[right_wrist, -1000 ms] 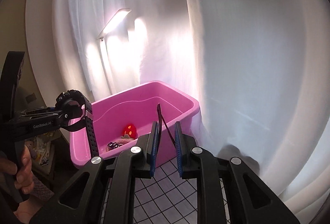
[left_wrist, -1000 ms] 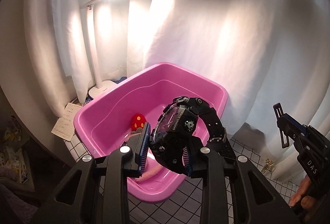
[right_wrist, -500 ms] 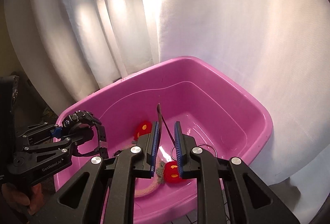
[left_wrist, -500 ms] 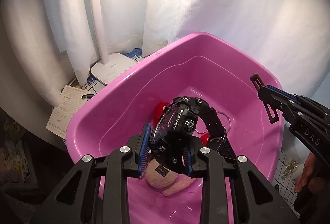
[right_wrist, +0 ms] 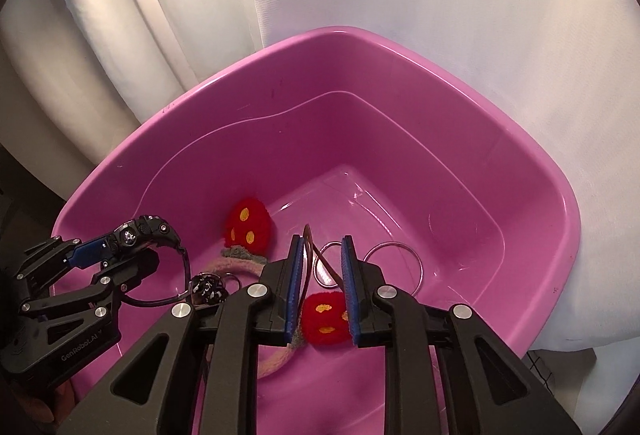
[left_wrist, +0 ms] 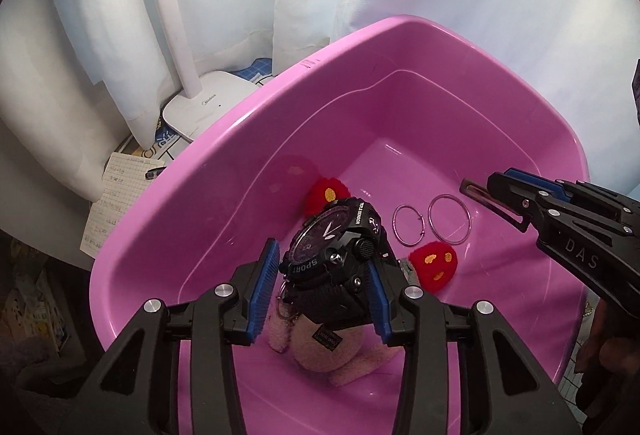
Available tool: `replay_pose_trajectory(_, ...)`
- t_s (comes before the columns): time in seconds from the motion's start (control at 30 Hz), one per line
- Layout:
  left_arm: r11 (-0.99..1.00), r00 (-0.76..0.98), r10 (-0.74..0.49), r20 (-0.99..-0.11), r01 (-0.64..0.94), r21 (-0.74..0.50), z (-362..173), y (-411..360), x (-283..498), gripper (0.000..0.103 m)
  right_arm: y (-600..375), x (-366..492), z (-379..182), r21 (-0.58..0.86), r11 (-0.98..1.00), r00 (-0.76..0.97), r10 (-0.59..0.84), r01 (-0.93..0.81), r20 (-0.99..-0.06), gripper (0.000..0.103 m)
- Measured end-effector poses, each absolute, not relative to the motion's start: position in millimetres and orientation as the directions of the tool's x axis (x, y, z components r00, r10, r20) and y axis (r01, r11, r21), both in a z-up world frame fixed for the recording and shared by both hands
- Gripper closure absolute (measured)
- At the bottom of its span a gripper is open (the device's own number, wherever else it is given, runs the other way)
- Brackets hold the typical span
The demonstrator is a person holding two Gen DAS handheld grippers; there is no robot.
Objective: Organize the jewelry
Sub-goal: 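Carry the watch and hairpin over the tub and open both tools, then move both tools back over the table toward the hair tie and clips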
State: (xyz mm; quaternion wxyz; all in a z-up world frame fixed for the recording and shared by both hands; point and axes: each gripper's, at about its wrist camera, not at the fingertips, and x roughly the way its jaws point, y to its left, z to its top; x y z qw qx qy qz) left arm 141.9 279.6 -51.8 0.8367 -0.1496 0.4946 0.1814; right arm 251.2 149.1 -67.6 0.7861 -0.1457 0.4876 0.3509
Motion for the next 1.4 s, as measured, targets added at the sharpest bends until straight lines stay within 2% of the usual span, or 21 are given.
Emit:
replay_pose_trajectory(0.03,0.891,0.455,0.164,-0.875,-0.449,-0.067,-49.6,279.0,141.1,0.048,150.3,251.2,-67.8,0.111,0.712,0.279,0.406,-0.694,-0.87,0.076)
replay_pose_trajectory(0.07,0.89,0.466,0.182,-0.866,-0.452,-0.056,-46.0,278.1,139.8,0.032,151.4,251.2,-68.1,0.106,0.714,0.283,0.404,-0.692,-0.87,0.072)
replay_pose_trajectory(0.1,0.89,0.478,0.205,-0.854,-0.454,-0.041,-42.5,278.3,138.1,0.021,151.2,250.9,-67.3,0.102,0.716,0.289,0.403,-0.691,-0.869,0.07)
replay_pose_trajectory(0.13,0.89,0.486,0.223,-0.845,-0.455,-0.027,-39.0,277.7,137.0,0.019,151.4,250.5,-66.7,0.101,0.717,0.292,0.403,-0.69,-0.868,0.068)
replay_pose_trajectory(0.17,0.891,0.492,0.232,-0.839,-0.453,-0.018,-36.2,277.3,136.5,0.019,151.7,251.1,-66.0,0.1,0.719,0.295,0.402,-0.688,-0.867,0.064)
replay_pose_trajectory(0.87,0.892,0.519,0.212,-0.828,-0.448,-0.052,-27.7,277.5,104.9,0.014,131.9,224.5,-41.1,0.098,0.75,0.356,0.42,-0.655,-0.835,0.053)
replay_pose_trajectory(1.07,0.898,0.547,0.221,-0.807,-0.436,-0.049,-15.3,272.3,87.1,0.009,118.4,205.7,-20.9,0.094,0.763,0.403,0.437,-0.64,-0.804,0.038)
replay_pose_trajectory(1.4,0.912,0.617,0.219,-0.756,-0.404,-0.065,8.4,256.6,49.7,0.007,82.0,163.9,10.8,0.097,0.798,0.489,0.454,-0.594,-0.745,0.034)
